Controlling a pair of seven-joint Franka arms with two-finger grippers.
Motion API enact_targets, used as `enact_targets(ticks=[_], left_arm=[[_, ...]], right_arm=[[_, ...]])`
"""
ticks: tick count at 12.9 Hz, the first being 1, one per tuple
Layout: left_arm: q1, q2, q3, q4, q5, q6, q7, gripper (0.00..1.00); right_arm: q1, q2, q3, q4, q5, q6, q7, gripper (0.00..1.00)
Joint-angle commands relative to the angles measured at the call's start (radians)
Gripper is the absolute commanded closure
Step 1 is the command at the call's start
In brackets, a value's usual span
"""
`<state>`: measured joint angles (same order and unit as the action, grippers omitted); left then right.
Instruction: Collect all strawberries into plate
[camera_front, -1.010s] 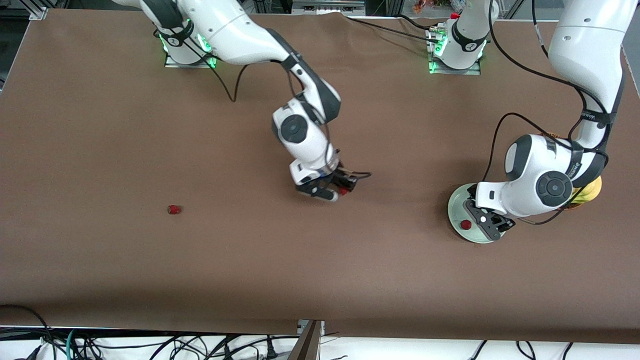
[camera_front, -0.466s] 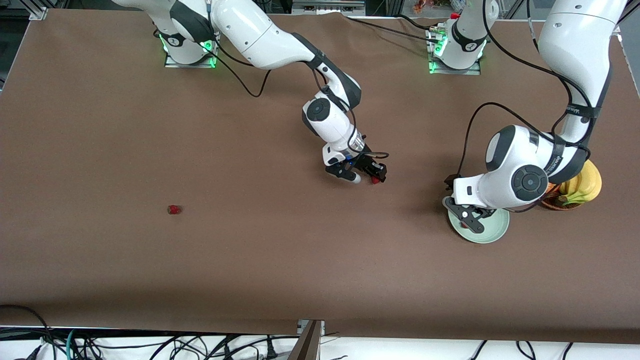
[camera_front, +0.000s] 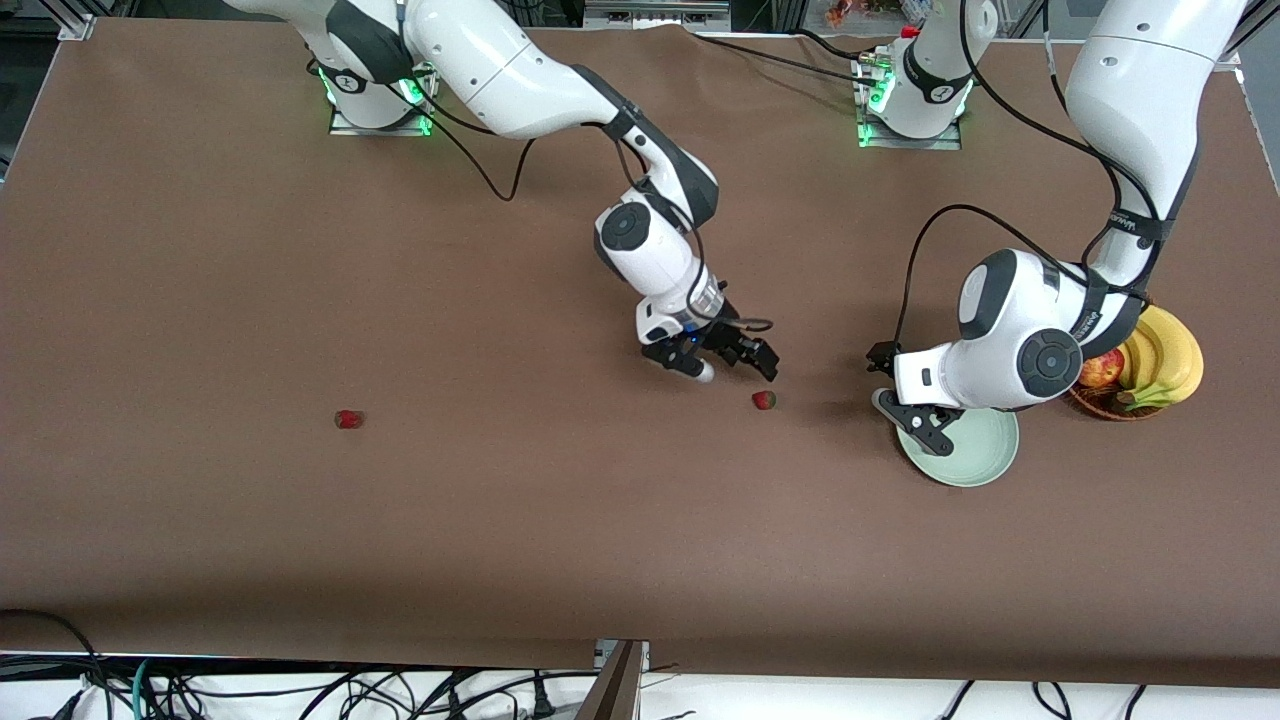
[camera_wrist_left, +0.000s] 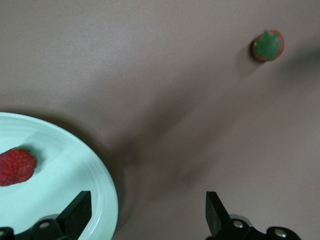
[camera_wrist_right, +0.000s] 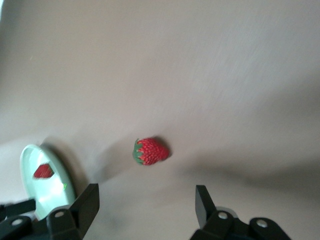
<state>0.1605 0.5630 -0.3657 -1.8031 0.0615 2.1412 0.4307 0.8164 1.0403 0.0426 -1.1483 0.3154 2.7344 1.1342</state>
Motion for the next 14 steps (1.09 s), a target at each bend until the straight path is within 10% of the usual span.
enact_targets(ticks=[1,7,14], left_arm=[[0.004,-0.038,-0.062,-0.032,-0.020,0.014,-0.155,0.00],[-0.140,0.033,-0.111,-0.001,-0.009,0.328,-0.397,0.00],[-0.289,0.124,-0.029,-0.045,0.009,0.583,-0.512,0.00]], right_arm=[[-0.097,-0.080,0.008,-0.010,-0.109,-0.225,-0.063,0.14],[-0.348,-0.221,0.003,-0.013,-0.139,-0.671,-0.593,0.14],[-0.422,-0.243,-0.306,-0.140,-0.128,-0.779,-1.293,0.14]])
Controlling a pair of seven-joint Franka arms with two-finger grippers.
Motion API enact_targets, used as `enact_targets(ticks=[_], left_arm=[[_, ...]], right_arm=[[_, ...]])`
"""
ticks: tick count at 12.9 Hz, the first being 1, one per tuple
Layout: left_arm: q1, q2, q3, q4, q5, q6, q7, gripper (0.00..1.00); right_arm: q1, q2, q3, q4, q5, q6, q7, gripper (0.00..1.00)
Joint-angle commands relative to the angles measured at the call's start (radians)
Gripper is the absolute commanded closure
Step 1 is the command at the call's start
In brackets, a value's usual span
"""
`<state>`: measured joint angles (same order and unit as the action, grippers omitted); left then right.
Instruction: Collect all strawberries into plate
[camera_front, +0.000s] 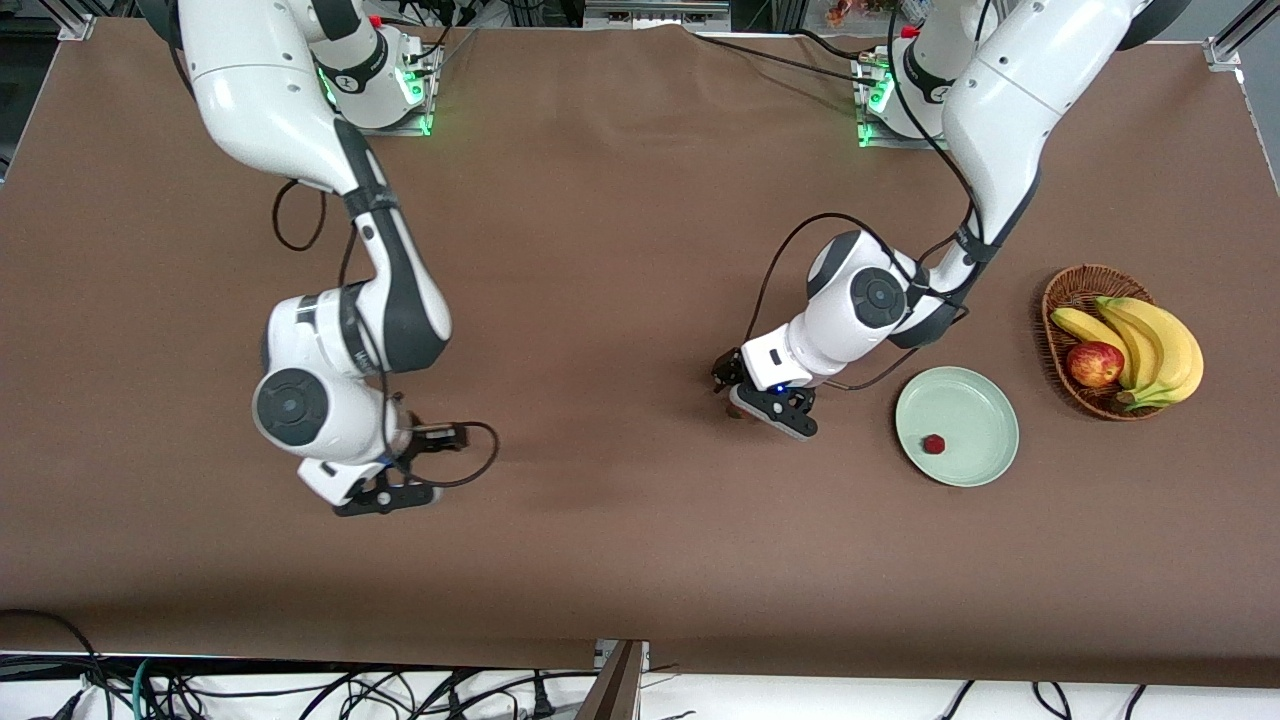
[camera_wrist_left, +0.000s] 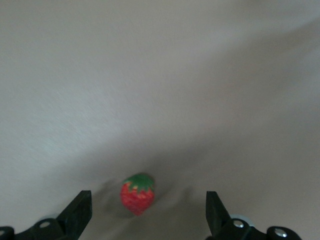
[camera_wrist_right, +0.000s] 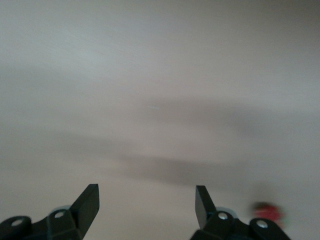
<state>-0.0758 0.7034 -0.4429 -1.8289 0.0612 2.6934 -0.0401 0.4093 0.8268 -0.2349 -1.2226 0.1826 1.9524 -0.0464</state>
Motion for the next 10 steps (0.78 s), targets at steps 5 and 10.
enact_targets(ticks=[5,10], left_arm=[[-0.076,0.018,0.084,-0.056,0.055,0.150,-0.041,0.00],[-0.075,0.024,0.089,-0.059,0.060,0.169,-0.043,0.82]], right_arm=[[-0.105,-0.035,-0.031,-0.159,0.006,0.023,-0.222,0.14],[-0.115,-0.043,-0.029,-0.287,0.012,0.123,-0.250,0.14]])
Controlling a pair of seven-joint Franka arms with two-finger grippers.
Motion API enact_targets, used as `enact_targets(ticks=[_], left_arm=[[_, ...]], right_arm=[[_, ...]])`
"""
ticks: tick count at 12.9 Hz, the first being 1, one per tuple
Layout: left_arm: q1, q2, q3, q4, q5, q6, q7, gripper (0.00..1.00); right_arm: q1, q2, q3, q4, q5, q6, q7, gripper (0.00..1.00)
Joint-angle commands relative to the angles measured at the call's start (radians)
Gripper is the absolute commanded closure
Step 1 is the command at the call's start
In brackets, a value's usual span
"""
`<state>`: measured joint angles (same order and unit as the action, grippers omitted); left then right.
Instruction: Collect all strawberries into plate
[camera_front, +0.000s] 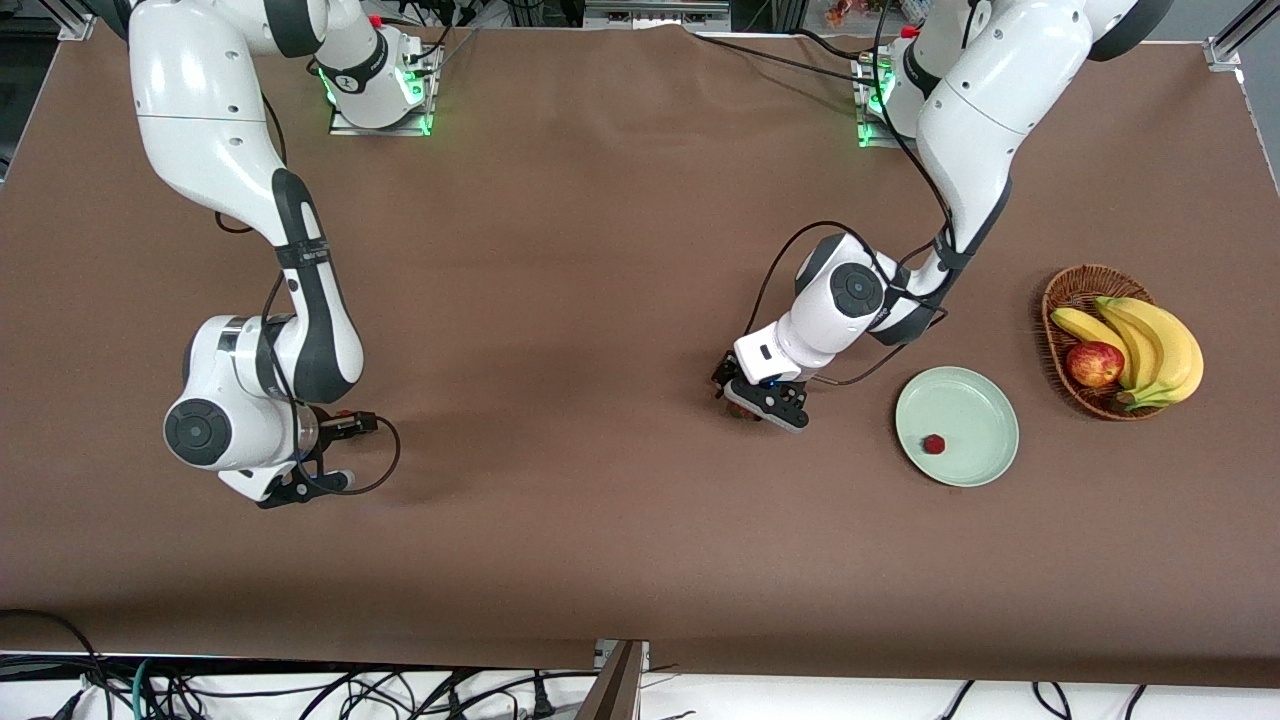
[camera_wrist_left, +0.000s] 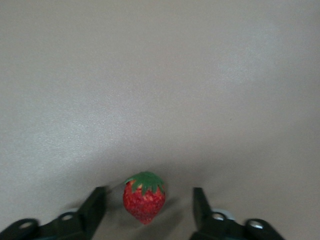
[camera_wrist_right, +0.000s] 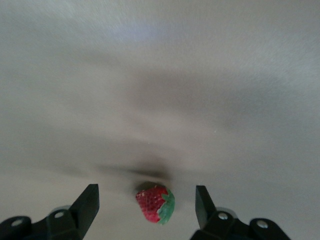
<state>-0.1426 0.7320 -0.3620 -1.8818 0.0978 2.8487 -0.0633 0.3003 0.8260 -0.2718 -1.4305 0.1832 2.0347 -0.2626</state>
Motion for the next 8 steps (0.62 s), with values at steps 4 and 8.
enact_targets(ticks=[4,8], left_arm=[[0.017,-0.064,0.005,-0.051,0.025,-0.014,-0.009,1.00],[0.061,-0.238,0.011,0.015,0.026,-0.589,-0.006,1.00]], right_arm=[[-0.006,-0.077,0.005,-0.160,0.058,0.056,-0.047,0.15],[-0.021,-0.085,0.005,-0.174,0.058,0.070,-0.090,0.32]])
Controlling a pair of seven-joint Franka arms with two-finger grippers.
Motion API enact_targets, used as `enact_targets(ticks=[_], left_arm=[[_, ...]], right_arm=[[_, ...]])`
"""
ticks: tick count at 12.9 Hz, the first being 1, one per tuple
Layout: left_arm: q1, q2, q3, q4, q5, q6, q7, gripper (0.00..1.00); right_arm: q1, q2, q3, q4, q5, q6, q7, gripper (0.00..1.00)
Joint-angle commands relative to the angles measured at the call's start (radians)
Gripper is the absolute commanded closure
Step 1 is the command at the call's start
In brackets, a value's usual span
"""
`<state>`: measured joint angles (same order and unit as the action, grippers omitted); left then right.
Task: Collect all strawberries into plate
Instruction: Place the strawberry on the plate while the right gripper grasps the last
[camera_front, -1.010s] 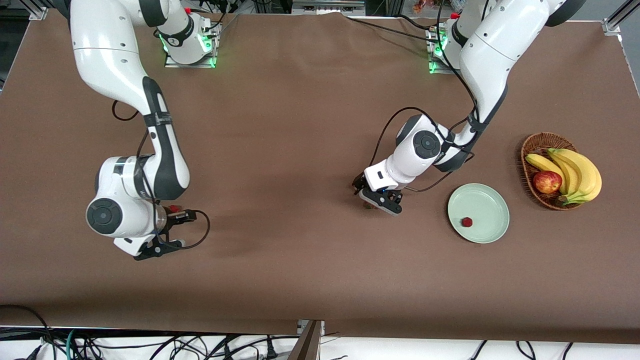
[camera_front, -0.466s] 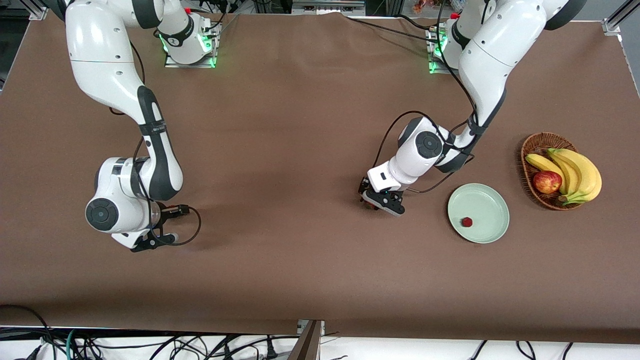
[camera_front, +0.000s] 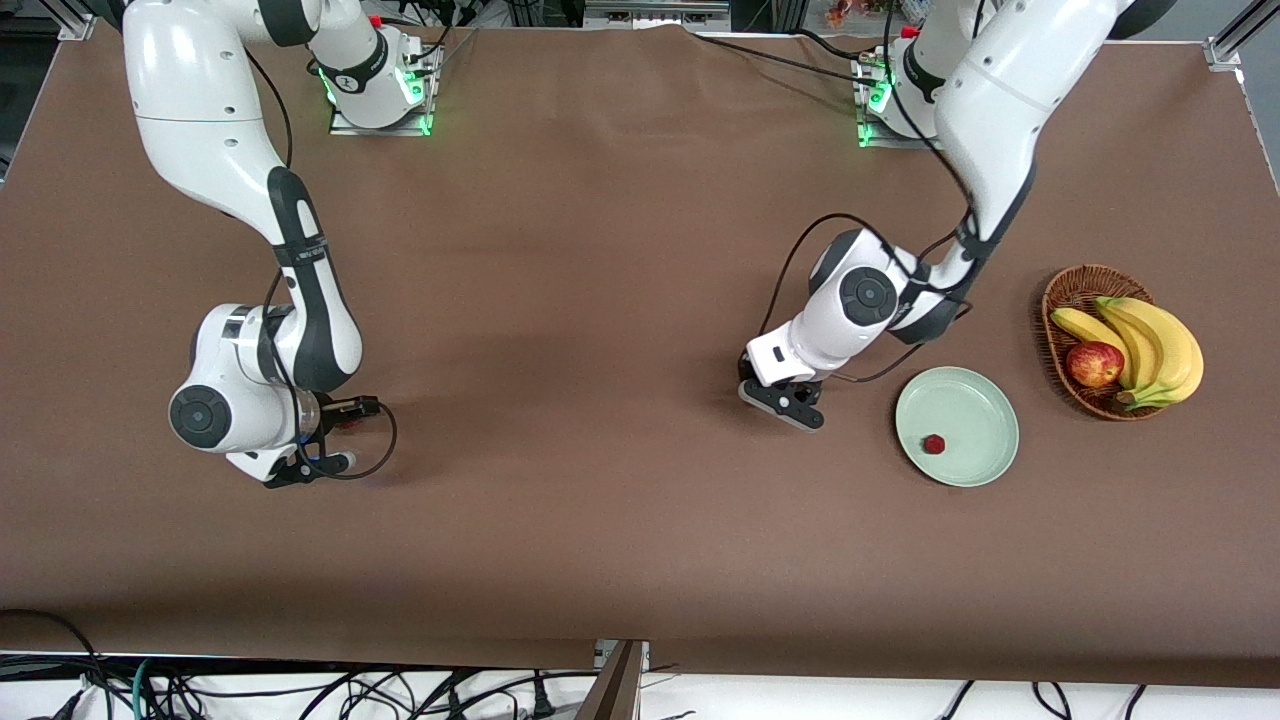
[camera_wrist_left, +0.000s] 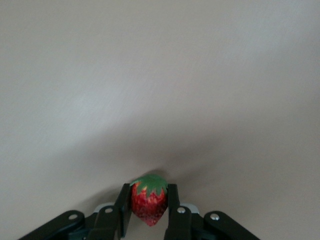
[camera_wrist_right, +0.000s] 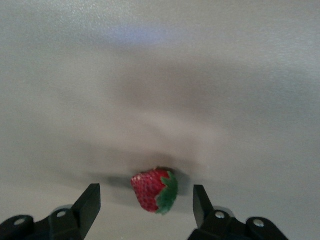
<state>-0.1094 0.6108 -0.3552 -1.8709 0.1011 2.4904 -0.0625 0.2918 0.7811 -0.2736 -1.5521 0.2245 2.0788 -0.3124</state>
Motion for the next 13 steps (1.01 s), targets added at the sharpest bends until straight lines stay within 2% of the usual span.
enact_targets(ticks=[1,3,5,6,9,11,12,13], left_arm=[[0.048,-0.128,0.005,0.027,0.040,-0.326,-0.002,1.00],[0.103,-0.143,0.002,0.062,0.132,-0.431,0.091,1.00],[0.178,-0.140,0.005,0.067,0.198,-0.435,0.293,1.00],[0.224,-0.128,0.002,0.073,0.228,-0.417,0.405,1.00],[0.330,-0.071,0.005,0.068,0.247,-0.315,0.636,1.00],[0.387,-0.007,0.004,0.061,0.249,-0.239,0.711,1.00],[0.398,0.003,0.004,0.053,0.247,-0.222,0.714,0.88],[0.404,0.003,0.004,0.049,0.249,-0.220,0.714,0.47]], right_arm=[[-0.013,-0.040,0.007,-0.052,0.016,0.026,-0.051,0.41],[-0.019,-0.040,0.007,-0.051,0.015,0.029,-0.054,0.55],[-0.019,-0.039,0.007,-0.051,0.016,0.035,-0.054,0.59],[-0.019,-0.039,0.007,-0.051,0.016,0.041,-0.054,0.61],[-0.019,-0.040,0.008,-0.043,0.018,0.038,-0.051,0.82],[-0.013,-0.049,0.014,-0.025,0.018,0.029,-0.034,0.84],[-0.008,-0.057,0.016,-0.020,0.019,0.029,-0.028,0.84],[0.001,-0.056,0.017,0.003,0.019,0.026,0.001,0.85]])
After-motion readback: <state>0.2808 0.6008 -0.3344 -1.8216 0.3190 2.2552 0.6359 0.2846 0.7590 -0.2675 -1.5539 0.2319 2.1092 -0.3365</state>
